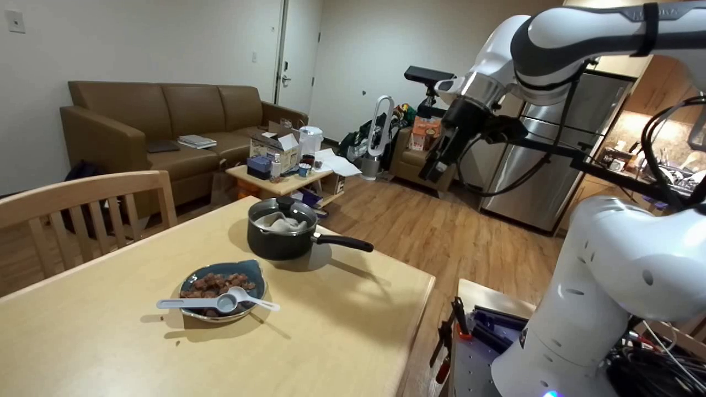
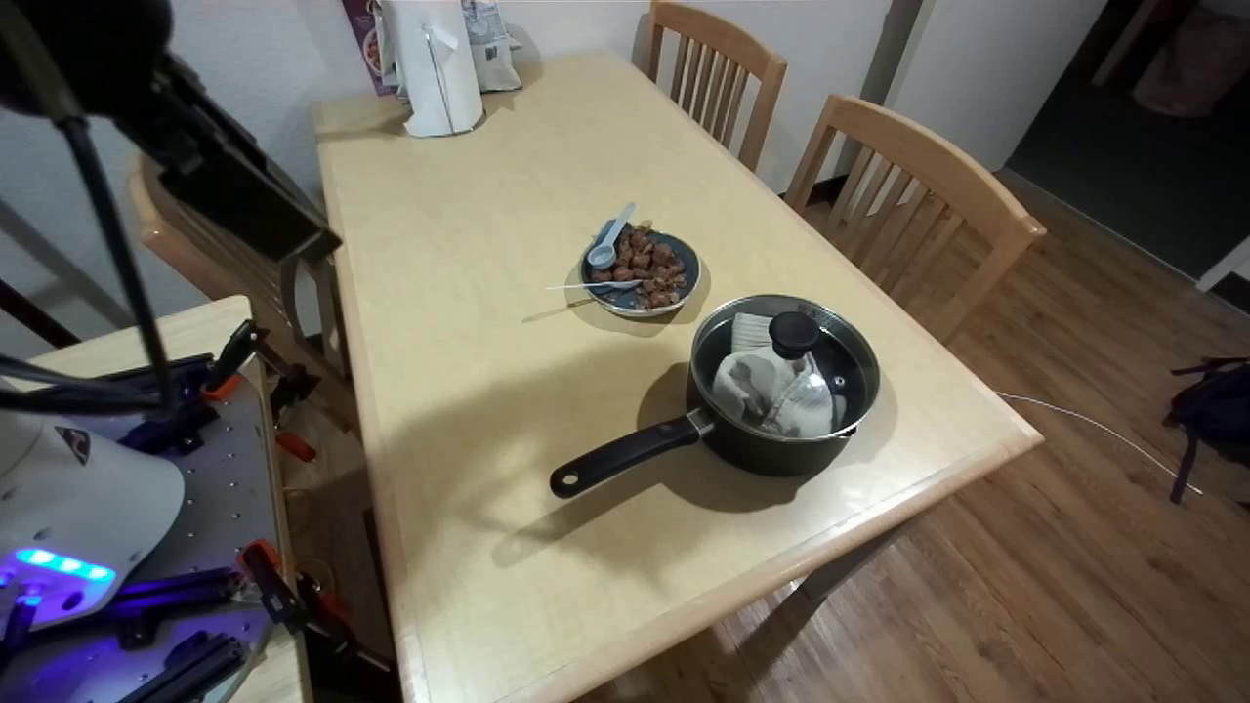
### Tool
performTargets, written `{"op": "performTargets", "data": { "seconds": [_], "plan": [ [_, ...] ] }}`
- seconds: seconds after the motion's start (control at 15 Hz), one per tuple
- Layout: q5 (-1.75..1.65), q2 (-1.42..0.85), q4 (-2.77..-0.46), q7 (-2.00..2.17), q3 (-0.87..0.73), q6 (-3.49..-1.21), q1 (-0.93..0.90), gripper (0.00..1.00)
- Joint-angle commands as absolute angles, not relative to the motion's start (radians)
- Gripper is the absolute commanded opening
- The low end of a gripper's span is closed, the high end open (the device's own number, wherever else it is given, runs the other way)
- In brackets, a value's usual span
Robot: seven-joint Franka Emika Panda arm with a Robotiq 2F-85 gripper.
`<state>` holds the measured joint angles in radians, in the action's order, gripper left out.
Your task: Remove the glass lid from the black pot on the right, place the grey measuring spoon inside the black pot
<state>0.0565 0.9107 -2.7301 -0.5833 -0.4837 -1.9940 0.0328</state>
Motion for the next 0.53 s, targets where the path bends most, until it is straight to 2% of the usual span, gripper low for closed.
{"op": "performTargets", "data": {
  "seconds": [0.0, 0.27, 0.47],
  "plan": [
    [0.139, 0.801, -2.678, -0.656, -0.518, -2.268, -0.042, 1.0],
    [0.15, 0.616, -2.619, -0.685, -0.566, -2.628, -0.151, 1.0],
    [0.192, 0.529, -2.588, -0.703, -0.646, -2.779, -0.269, 1.0]
  ]
}}
